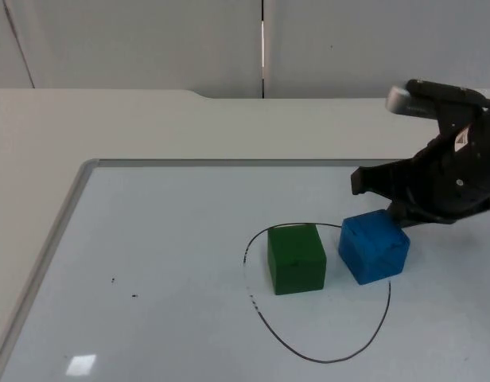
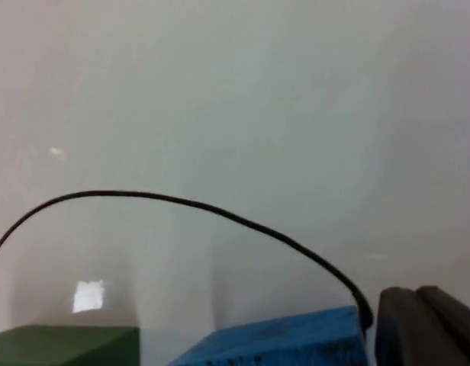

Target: Push the two cubes into the marked area.

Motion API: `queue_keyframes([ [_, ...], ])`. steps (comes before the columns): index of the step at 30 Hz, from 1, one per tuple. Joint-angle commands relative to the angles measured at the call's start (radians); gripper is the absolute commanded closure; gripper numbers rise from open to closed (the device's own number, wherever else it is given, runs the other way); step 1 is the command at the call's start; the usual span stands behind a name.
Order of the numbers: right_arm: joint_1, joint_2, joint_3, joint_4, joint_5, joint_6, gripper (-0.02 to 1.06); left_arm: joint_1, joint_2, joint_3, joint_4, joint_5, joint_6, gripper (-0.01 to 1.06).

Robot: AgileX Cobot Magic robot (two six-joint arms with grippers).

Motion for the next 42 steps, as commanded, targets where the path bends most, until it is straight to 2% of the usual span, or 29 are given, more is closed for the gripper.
queue_keyframes([
  [1, 0.008, 0.000, -0.007, -0.002, 0.005, 0.002, 1.05, 0.003, -0.005, 0.004, -0.014, 0.004, 0.002, 1.05],
  [22, 0.011, 0.053, -0.007, 0.000, 0.016, 0.002, 1.05, 0.003, -0.005, 0.004, -0.014, 0.004, 0.002, 1.05],
  [31, 0.053, 0.053, -0.018, 0.008, -0.001, 0.007, 1.05, 0.003, -0.005, 0.004, -0.014, 0.004, 0.002, 1.05],
  [42, 0.060, 0.053, -0.028, 0.020, 0.010, 0.007, 1.05, 0.004, -0.005, 0.004, -0.014, 0.004, 0.002, 1.05],
])
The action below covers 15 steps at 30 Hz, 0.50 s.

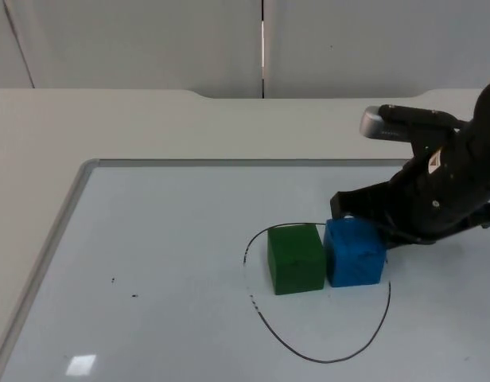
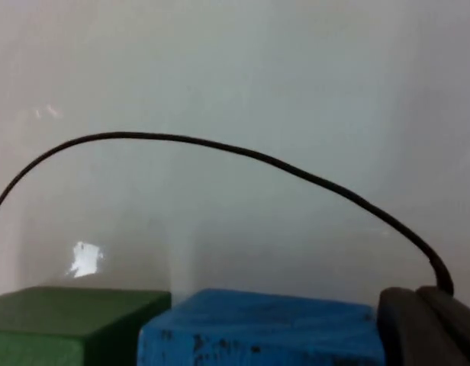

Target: Push the two cubes into the marked area.

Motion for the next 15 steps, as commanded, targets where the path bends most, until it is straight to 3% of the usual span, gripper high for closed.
queue_keyframes([
  [1, 0.012, -0.005, -0.005, 0.009, -0.007, 0.006, 1.05, 0.004, -0.005, 0.004, -0.014, 0.004, 0.000, 1.05],
  [8, 0.043, -0.005, -0.005, 0.009, -0.060, -0.002, 1.05, 0.099, -0.005, 0.004, -0.014, 0.004, 0.000, 1.05],
  [15, 0.043, -0.005, -0.005, -0.006, -0.053, -0.004, 1.05, 0.105, -0.005, 0.004, -0.014, 0.004, 0.000, 1.05],
])
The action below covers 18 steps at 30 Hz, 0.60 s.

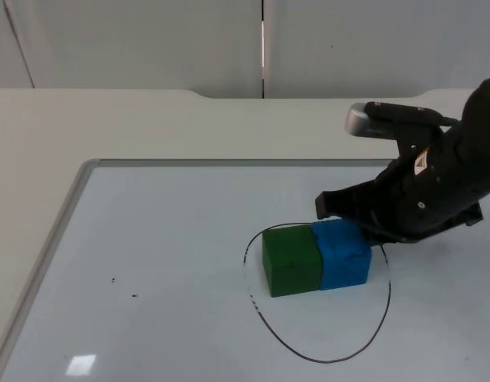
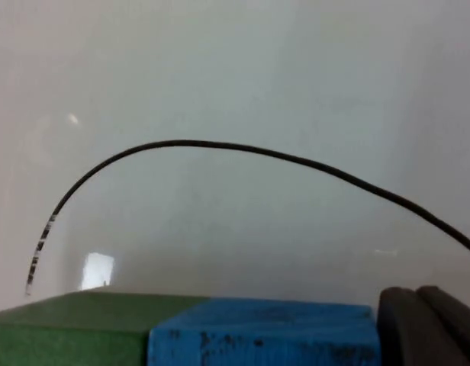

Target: Push the two cubes into the marked area.

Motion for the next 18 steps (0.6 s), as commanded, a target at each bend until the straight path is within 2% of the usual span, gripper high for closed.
queue_keyframes([
  [1, 0.006, -0.005, -0.005, -0.009, -0.009, -0.002, 1.05, 0.004, -0.005, 0.004, -0.014, 0.004, 0.000, 1.05],
  [7, 0.006, -0.036, -0.005, -0.025, 0.017, -0.028, 1.05, 0.019, -0.005, 0.004, -0.012, 0.004, 0.000, 1.05],
  [12, 0.006, -0.091, -0.005, -0.050, 0.035, -0.031, 1.05, 0.102, -0.005, 0.004, -0.012, 0.004, 0.000, 1.05],
  [18, 0.006, -0.167, -0.005, -0.077, 0.061, -0.031, 1.05, 0.141, -0.005, 0.004, -0.012, 0.004, 0.000, 1.05],
])
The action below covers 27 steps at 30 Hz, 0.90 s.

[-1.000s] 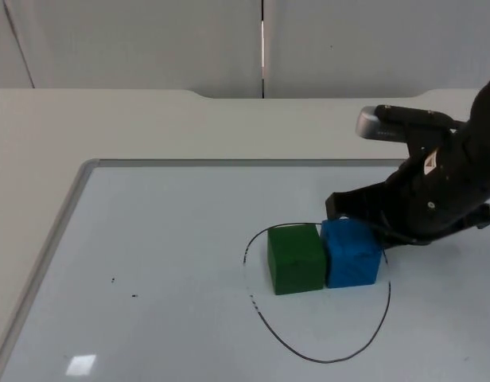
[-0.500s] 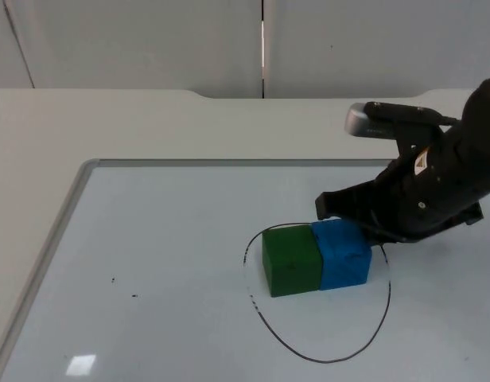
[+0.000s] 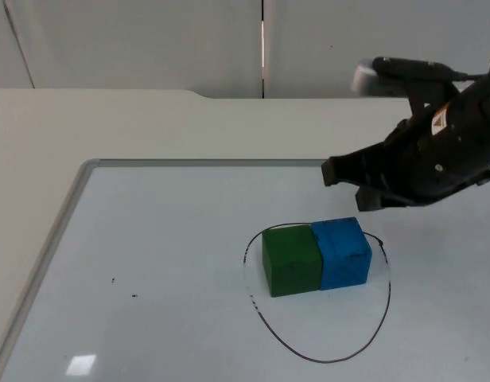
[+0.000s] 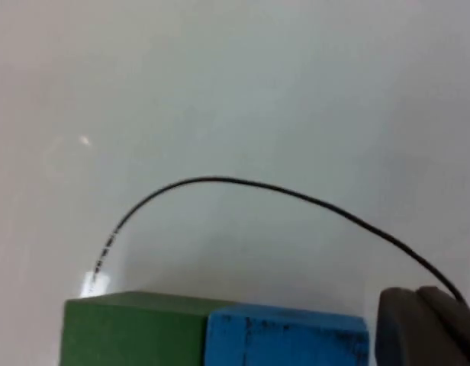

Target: Push the two cubes into the marked area.

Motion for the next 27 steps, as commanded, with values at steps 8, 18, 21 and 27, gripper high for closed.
queue_keyframes([
  [8, 0.006, -0.154, -0.005, -0.065, 0.047, -0.008, 1.05, 0.022, -0.005, 0.004, -0.012, 0.004, 0.000, 1.05],
  [18, 0.006, -0.425, -0.005, -0.221, 0.217, -0.008, 1.05, 0.057, -0.005, 0.004, -0.010, 0.004, 0.000, 1.05],
  [21, 0.006, -0.545, -0.005, -0.238, 0.294, -0.022, 1.05, 0.064, -0.005, 0.004, -0.010, 0.004, 0.000, 1.05],
  [27, 0.006, -0.758, 0.005, -0.238, 0.381, -0.059, 1.05, 0.064, -0.005, 0.004, -0.010, 0.004, 0.000, 1.05],
])
